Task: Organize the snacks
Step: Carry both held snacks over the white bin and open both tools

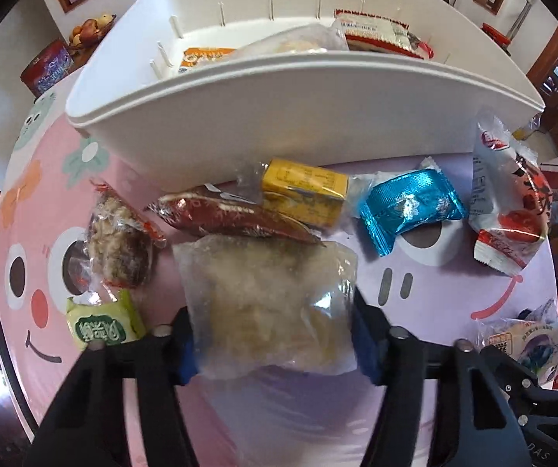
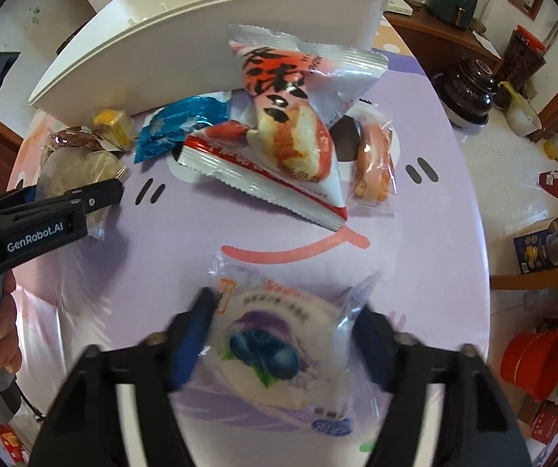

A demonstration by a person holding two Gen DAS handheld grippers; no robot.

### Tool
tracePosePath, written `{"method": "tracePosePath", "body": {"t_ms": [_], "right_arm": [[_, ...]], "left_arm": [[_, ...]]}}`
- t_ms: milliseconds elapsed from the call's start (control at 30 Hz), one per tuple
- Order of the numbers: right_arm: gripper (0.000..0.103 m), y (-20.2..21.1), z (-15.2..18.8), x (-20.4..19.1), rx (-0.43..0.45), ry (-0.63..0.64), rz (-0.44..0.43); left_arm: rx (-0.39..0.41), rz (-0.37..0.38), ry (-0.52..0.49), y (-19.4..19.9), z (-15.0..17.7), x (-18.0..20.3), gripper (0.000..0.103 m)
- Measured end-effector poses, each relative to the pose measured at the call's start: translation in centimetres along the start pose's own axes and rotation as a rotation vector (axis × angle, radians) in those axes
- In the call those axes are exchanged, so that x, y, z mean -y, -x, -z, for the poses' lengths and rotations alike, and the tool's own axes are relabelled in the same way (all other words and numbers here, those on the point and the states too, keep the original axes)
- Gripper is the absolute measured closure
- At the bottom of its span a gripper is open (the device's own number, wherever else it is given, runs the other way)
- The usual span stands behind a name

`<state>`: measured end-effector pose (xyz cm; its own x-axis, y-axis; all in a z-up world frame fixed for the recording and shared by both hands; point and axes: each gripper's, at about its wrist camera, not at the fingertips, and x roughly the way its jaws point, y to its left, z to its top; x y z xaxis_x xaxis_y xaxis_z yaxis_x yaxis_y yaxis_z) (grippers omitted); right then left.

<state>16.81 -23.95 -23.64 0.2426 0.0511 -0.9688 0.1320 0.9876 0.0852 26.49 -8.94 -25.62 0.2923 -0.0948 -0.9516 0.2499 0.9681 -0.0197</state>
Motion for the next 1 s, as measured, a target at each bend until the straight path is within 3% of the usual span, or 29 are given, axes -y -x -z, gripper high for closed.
{"method": "tracePosePath", "body": {"t_ms": [67,167,600,1000], "right_arm": [[0.052,0.3,0.0,0.0,0.004,-0.014,-0.024],[0.055,0.8,-0.3,-0.5,0.003,-0.004,-0.025],[0.056,5.2,1.2,-4.7,0.057,0.085,-0.044],[0.056,12.0,-1.8,-6.7,0.192,0.117,-0.101]], "left_arm": [[0.009,-0.004,0.002,0.3,0.3,-0.2,0.05],[0.008,0.001,0.016,1.0,0.8,-0.5,0.053],[0.07,0.039,0.066,8.1,3.9,-0.7,0.055],[0.188,0.037,0.096,16.7,1.5,-2.3,0.055]]}}
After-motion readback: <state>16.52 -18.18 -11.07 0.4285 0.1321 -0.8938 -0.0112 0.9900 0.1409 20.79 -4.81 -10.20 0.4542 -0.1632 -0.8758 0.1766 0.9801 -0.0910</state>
